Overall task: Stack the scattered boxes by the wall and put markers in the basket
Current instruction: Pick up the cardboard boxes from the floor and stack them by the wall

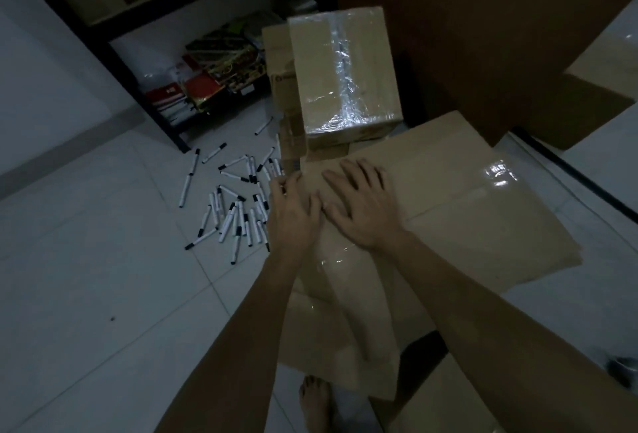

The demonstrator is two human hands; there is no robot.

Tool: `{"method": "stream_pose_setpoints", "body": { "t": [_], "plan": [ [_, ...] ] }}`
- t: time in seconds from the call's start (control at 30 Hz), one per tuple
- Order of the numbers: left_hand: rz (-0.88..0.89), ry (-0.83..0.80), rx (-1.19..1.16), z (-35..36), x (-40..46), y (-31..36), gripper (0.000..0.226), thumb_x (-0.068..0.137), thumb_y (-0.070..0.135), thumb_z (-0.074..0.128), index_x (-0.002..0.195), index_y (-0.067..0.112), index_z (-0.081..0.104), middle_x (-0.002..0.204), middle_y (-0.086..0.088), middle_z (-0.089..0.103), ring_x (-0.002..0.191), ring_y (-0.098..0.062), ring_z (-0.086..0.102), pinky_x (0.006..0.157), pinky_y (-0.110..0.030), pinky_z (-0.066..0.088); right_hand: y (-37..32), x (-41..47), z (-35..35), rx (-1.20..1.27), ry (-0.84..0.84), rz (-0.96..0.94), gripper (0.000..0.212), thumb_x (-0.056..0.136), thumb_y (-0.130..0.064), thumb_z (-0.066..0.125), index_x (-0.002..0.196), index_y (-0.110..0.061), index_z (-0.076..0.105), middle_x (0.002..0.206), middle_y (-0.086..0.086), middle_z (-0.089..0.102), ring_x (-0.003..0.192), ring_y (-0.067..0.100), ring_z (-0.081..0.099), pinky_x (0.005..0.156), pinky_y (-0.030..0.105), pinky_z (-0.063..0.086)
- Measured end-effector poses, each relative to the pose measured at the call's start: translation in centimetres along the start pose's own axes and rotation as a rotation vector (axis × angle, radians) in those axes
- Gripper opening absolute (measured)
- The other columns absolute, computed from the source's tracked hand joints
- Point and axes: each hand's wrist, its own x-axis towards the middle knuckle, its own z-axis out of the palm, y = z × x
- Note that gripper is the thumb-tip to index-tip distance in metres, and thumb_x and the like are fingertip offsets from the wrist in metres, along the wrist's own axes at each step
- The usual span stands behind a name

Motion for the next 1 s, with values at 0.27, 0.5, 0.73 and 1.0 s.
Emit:
{"method": "stream_pose_setpoints", "body": {
  "t": [0.27,0.5,0.73,1.0],
  "plan": [
    [-0.197,0.113,0.007,-0.4,-8.1,0.4,0.045,0.098,0.04,0.048,0.137,0.017,0.043,0.135,-0.005,0.034,0.112,-0.024,0.052,0.075,-0.028,0.04,-0.6,-4.1,-0.6,-0.035,-0.092,-0.233,0.058,0.096,-0.06,0.031,0.148,-0.036,0.04,0.158,-0.002,0.031,0.147,0.026,0.021,0.116,0.045,0.017],
    [-0.292,0.106,0.064,-1.0,-11.5,1.1,0.049,0.098,0.042,0.048,0.139,0.015,0.041,0.135,-0.009,0.035,0.111,-0.029,0.053,0.076,-0.039,0.049,-0.8,-6.3,-0.6,0.001,-0.047,-0.323,0.056,0.095,-0.058,0.035,0.144,-0.033,0.046,0.152,0.002,0.04,0.142,0.028,0.031,0.112,0.046,0.024],
    [-0.048,-0.073,0.188,-3.1,-8.8,0.2,0.045,0.095,0.035,0.053,0.136,0.017,0.047,0.133,-0.01,0.047,0.121,-0.029,0.049,0.106,-0.046,0.035,-1.0,-8.0,-0.7,0.096,0.123,0.082,0.052,0.089,-0.047,0.054,0.135,-0.024,0.055,0.141,0.007,0.05,0.133,0.031,0.041,0.107,0.045,0.029],
    [0.227,-0.488,0.132,-2.1,-2.4,1.1,0.059,0.1,0.044,0.043,0.152,0.025,0.024,0.155,-0.002,0.035,0.129,-0.026,0.049,0.101,-0.039,0.042,0.3,-12.6,-1.8,0.064,0.316,0.899,0.061,0.087,-0.052,0.051,0.143,-0.026,0.045,0.148,0.009,0.041,0.137,0.032,0.033,0.112,0.048,0.022]
  ]
}}
